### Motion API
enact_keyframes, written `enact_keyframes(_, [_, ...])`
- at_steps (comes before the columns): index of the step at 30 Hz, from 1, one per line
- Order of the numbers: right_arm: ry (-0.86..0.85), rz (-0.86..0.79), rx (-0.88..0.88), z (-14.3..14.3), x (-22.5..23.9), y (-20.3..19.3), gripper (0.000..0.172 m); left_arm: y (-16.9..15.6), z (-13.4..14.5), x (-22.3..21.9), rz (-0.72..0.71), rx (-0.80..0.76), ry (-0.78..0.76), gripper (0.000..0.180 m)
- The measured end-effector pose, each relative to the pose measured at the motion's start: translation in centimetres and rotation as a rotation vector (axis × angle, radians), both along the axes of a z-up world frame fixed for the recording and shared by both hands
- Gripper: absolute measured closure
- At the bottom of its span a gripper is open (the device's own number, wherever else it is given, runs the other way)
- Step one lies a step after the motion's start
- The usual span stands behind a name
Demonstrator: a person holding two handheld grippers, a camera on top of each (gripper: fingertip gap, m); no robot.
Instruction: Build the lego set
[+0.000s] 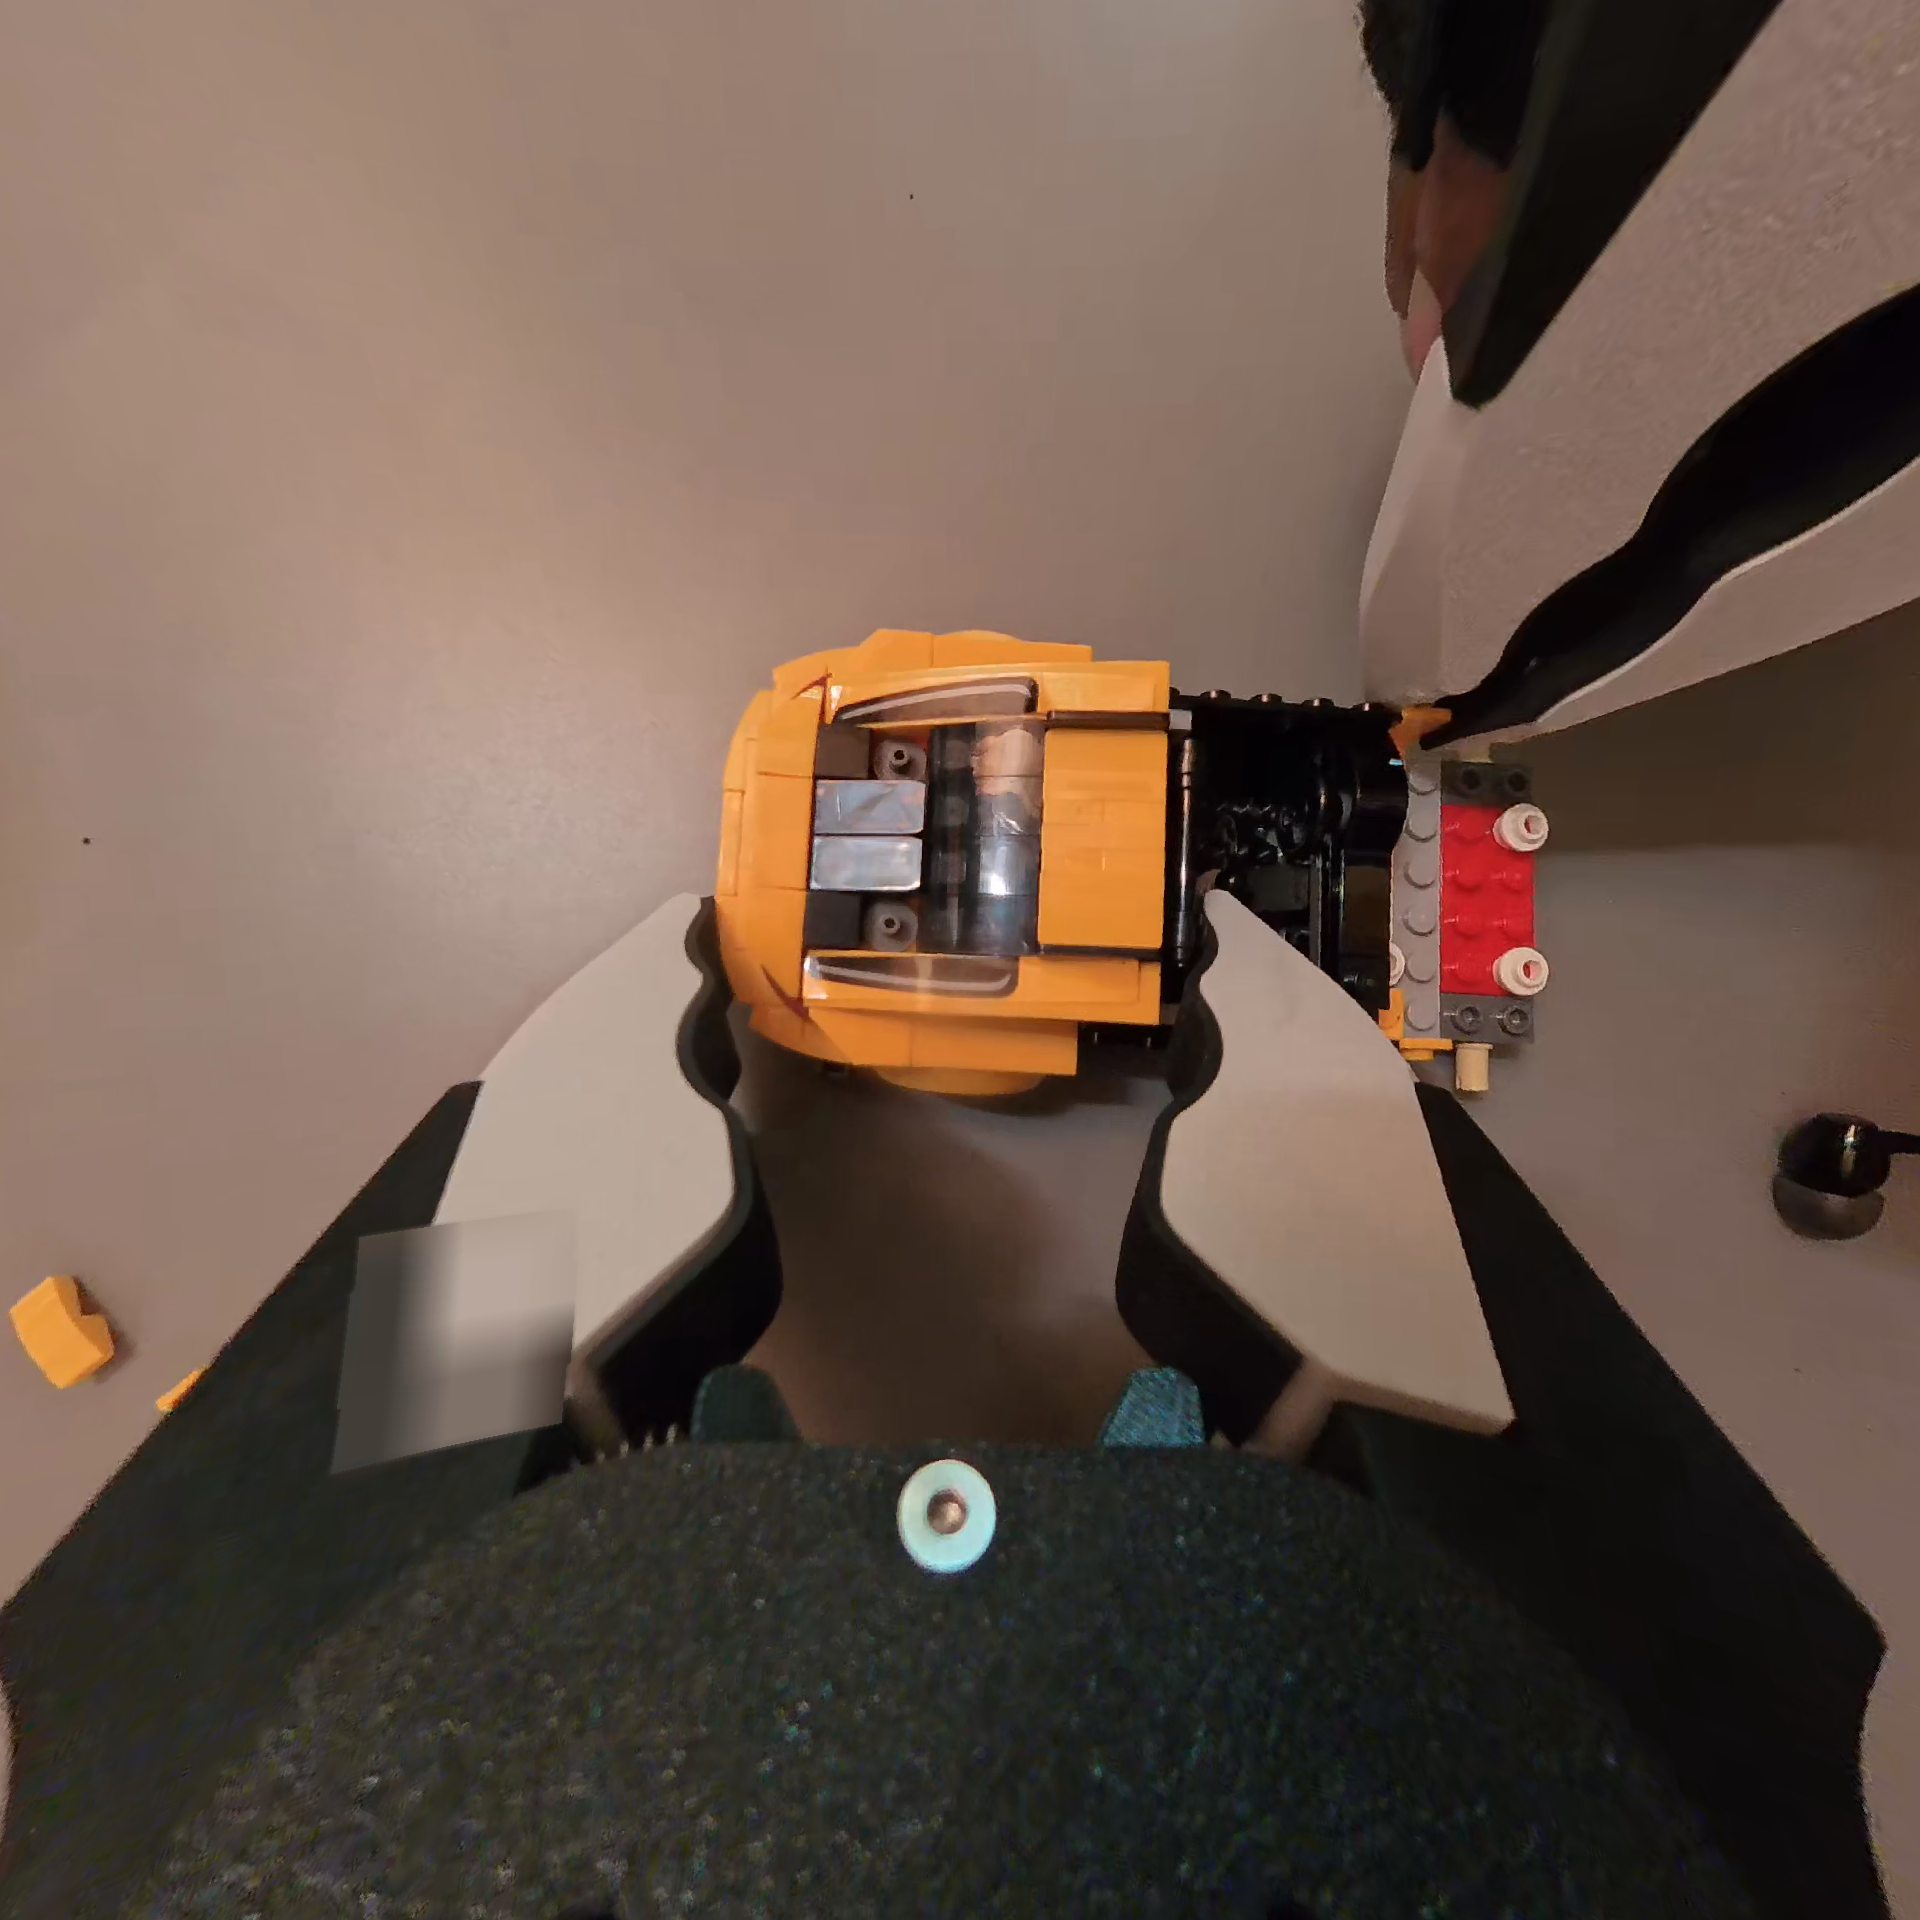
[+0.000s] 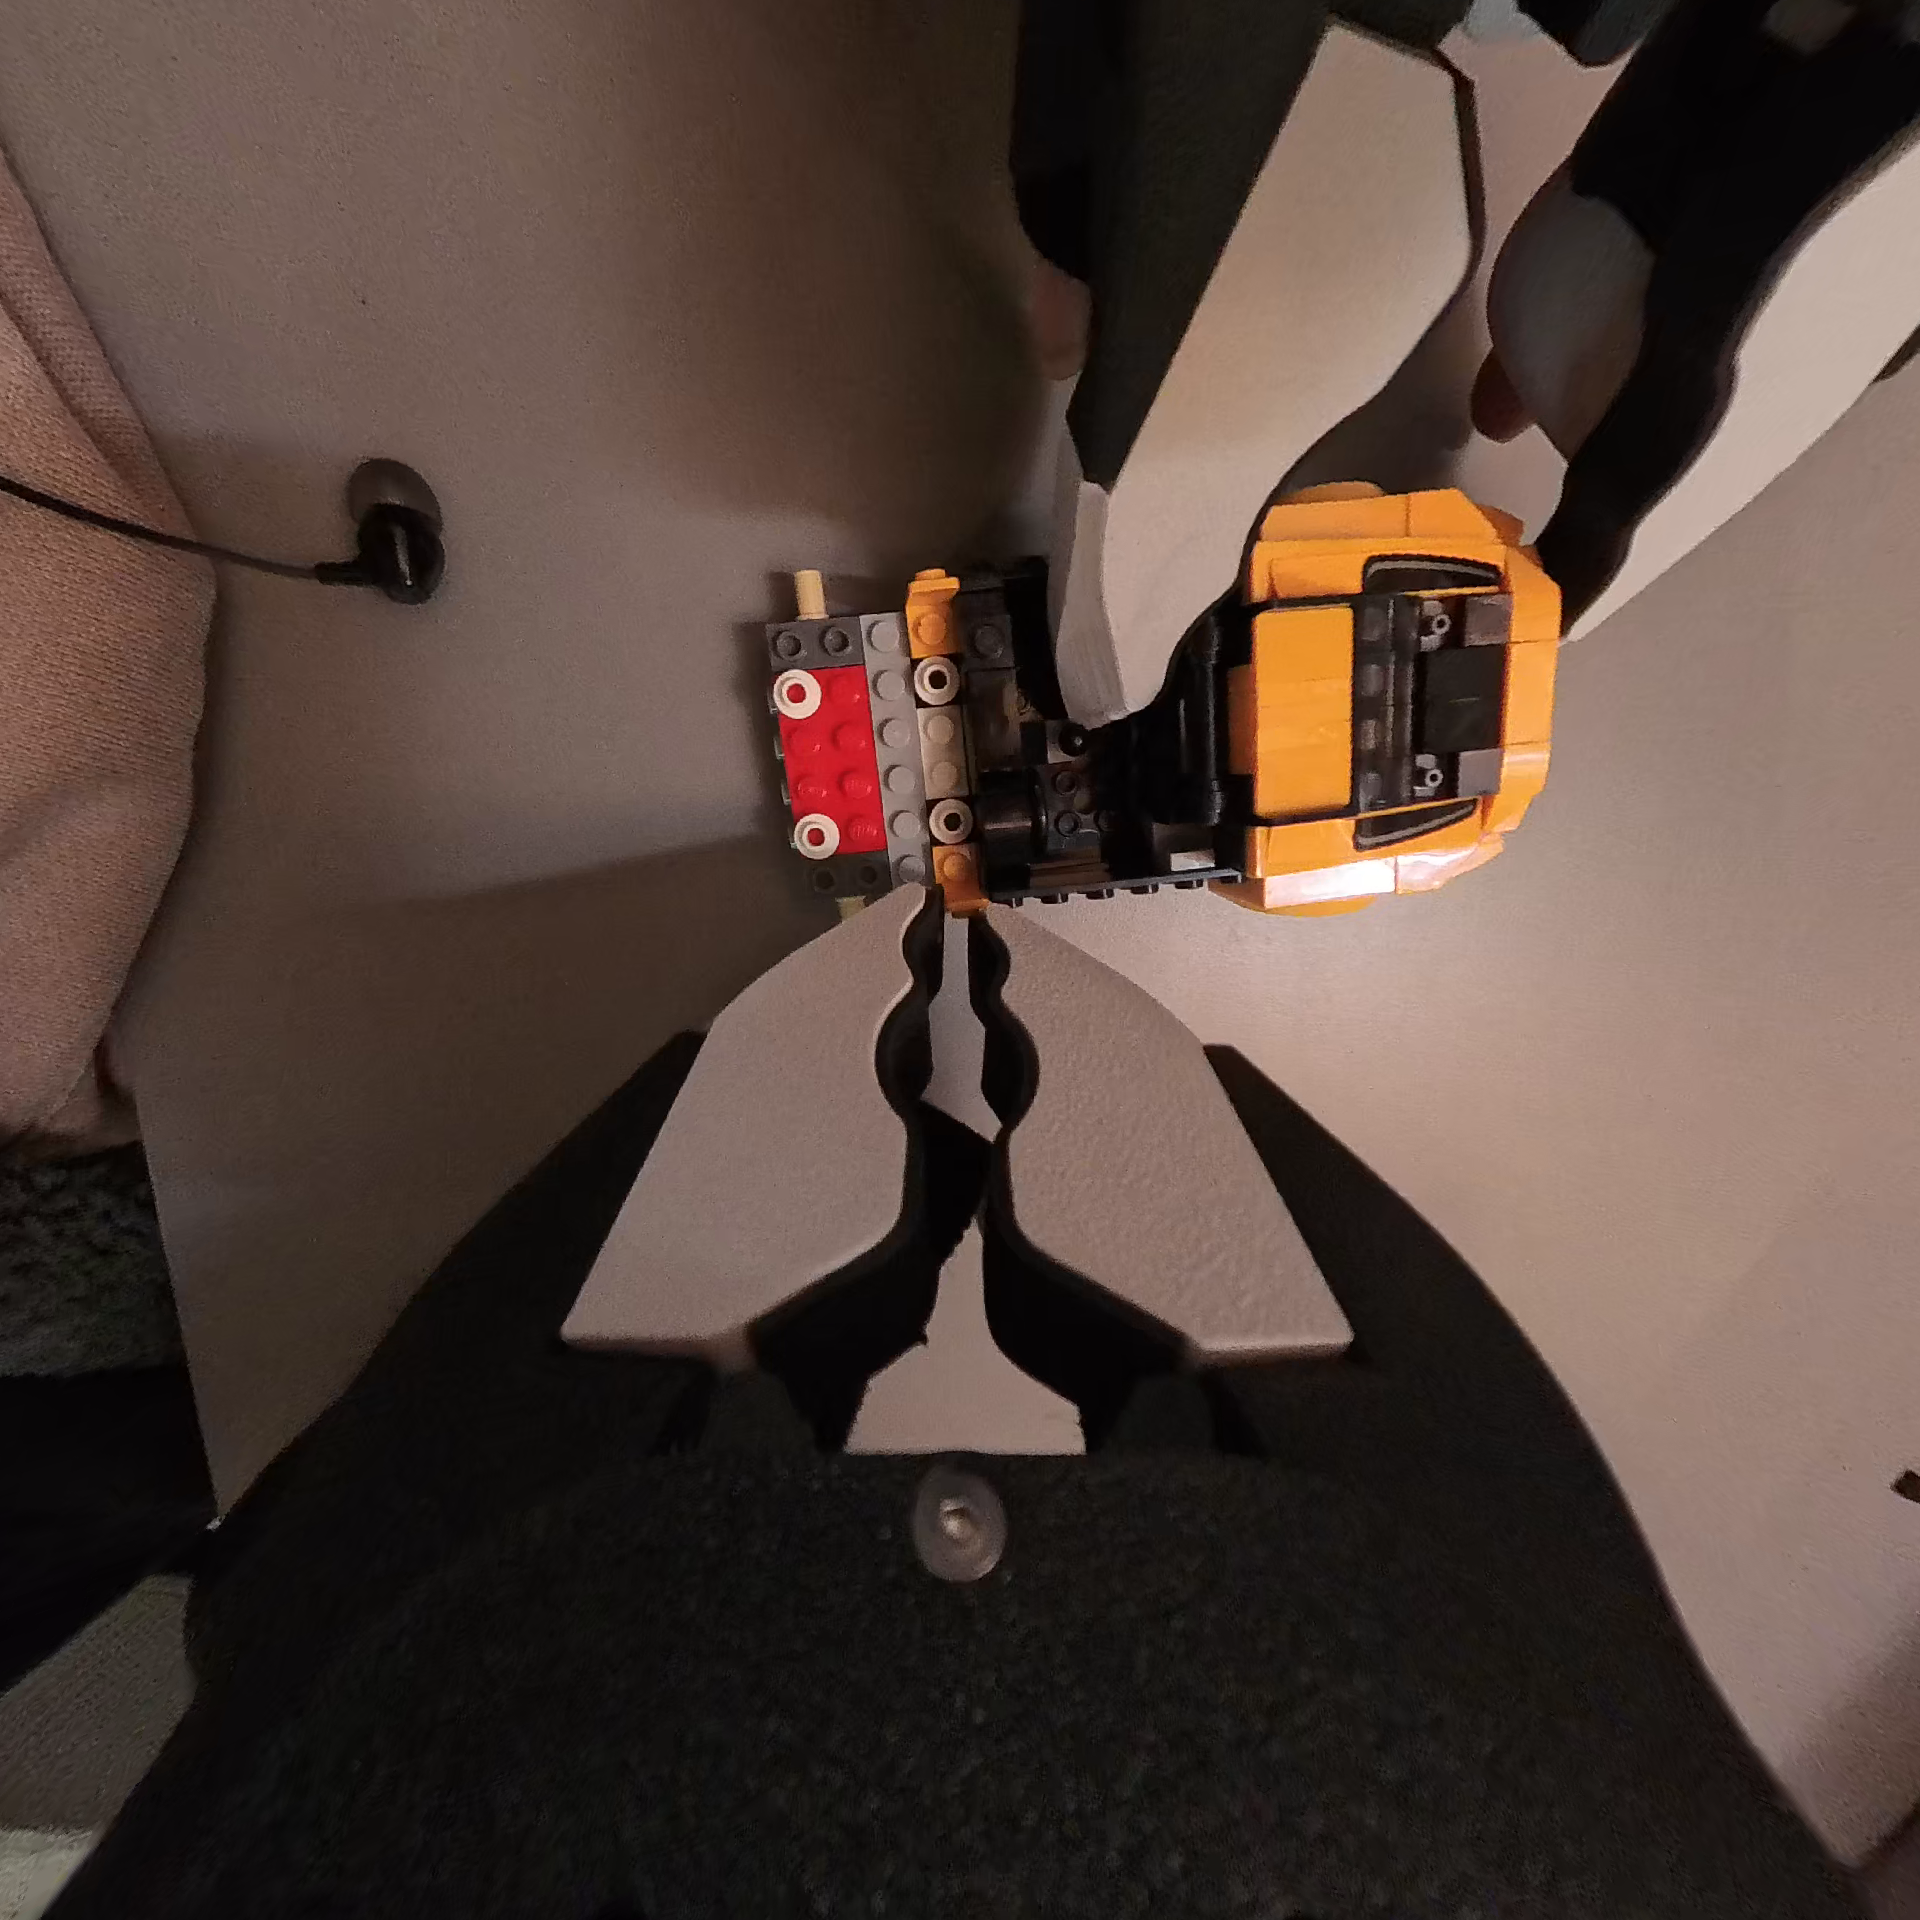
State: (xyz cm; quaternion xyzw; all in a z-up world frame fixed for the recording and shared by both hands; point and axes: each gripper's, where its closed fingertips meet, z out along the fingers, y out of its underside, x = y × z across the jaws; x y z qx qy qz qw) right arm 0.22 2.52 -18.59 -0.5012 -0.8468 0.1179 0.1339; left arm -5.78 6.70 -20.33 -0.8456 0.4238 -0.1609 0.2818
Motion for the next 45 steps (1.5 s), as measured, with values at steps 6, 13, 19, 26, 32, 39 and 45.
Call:
enact_keyframes(6, [0.022,-0.022,0.014,0.04,-0.07,-0.30,0.168,-0.15,0.01,-0.03,-0.005,-0.001,-0.004,0.098])
enact_keyframes(13, [0.117,-0.174,-0.068,0.39,0.09,-0.51,0.168,-0.16,0.05,0.01,-0.009,0.002,-0.020,0.098])
enact_keyframes(19, [0.183,-0.261,-0.123,-0.02,-0.07,-0.39,0.171,-0.15,0.05,0.02,-0.005,0.001,-0.022,0.098])
enact_keyframes(26, [0.191,-0.282,-0.166,-0.14,0.05,-0.55,0.169,-0.19,0.05,0.10,-0.002,0.002,-0.019,0.098])
enact_keyframes(32, [0.206,-0.316,-0.213,0.08,-0.12,-0.49,0.165,-0.17,0.06,0.15,0.003,0.001,-0.017,0.098])
enact_keyframes(39, [0.177,-0.276,-0.190,-0.11,-0.18,-0.67,0.167,-0.27,0.06,0.21,-0.005,-0.001,-0.011,0.098])
enact_keyframes(45, [0.167,-0.234,-0.173,-0.16,-0.20,-0.69,0.168,-0.28,0.06,0.20,-0.011,0.000,-0.008,0.098])
